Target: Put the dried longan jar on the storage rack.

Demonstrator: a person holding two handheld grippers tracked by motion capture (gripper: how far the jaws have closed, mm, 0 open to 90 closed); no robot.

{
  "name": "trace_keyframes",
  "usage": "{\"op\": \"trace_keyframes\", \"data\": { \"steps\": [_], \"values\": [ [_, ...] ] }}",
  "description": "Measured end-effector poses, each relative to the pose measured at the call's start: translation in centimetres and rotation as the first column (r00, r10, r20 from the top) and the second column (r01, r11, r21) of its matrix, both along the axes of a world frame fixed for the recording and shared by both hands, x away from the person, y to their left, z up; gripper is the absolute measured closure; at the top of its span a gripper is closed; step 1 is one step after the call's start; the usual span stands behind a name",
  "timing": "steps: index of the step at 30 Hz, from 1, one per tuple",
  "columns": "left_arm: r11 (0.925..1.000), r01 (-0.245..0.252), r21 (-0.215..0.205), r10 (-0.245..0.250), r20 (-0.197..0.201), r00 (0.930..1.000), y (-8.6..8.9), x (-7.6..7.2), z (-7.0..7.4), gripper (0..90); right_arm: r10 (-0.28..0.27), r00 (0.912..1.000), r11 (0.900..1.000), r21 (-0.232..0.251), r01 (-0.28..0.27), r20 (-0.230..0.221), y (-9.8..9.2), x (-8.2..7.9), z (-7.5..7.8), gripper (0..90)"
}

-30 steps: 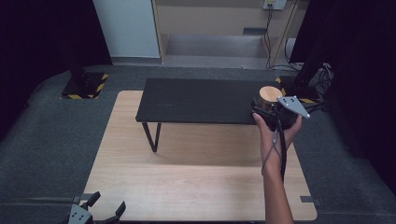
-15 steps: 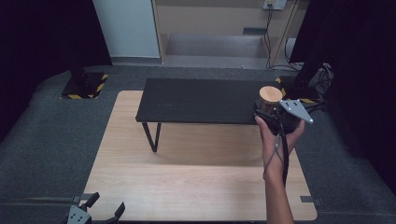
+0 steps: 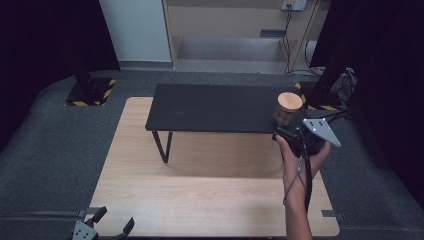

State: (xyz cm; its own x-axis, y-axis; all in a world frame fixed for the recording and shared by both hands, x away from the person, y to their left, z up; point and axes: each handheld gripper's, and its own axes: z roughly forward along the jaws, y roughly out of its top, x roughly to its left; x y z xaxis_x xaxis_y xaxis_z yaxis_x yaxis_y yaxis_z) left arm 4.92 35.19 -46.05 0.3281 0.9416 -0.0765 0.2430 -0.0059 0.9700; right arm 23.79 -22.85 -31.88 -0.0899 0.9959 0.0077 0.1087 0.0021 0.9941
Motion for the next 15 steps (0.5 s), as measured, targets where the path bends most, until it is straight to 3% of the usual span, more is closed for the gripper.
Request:
{"op": "trace_keyframes", "data": {
  "steps": [9, 15],
  "values": [
    [1.0, 0.01, 0.0, -0.01, -0.001, 1.0, -0.2, 0.1, 0.0, 1.9, 0.019, 0.9997, 1.0, -0.005, -0.019, 0.012, 0.1, -2.8, -1.5, 0.7],
    [0.9998, 0.017, 0.005, -0.017, 0.0, 0.9999, -0.4, 0.3, 0.1, 1.9, 0.038, 0.9991, 0.999, 0.003, -0.038, 0.017, 0.4, -5.4, -3.3, 0.7]
  ]
}}
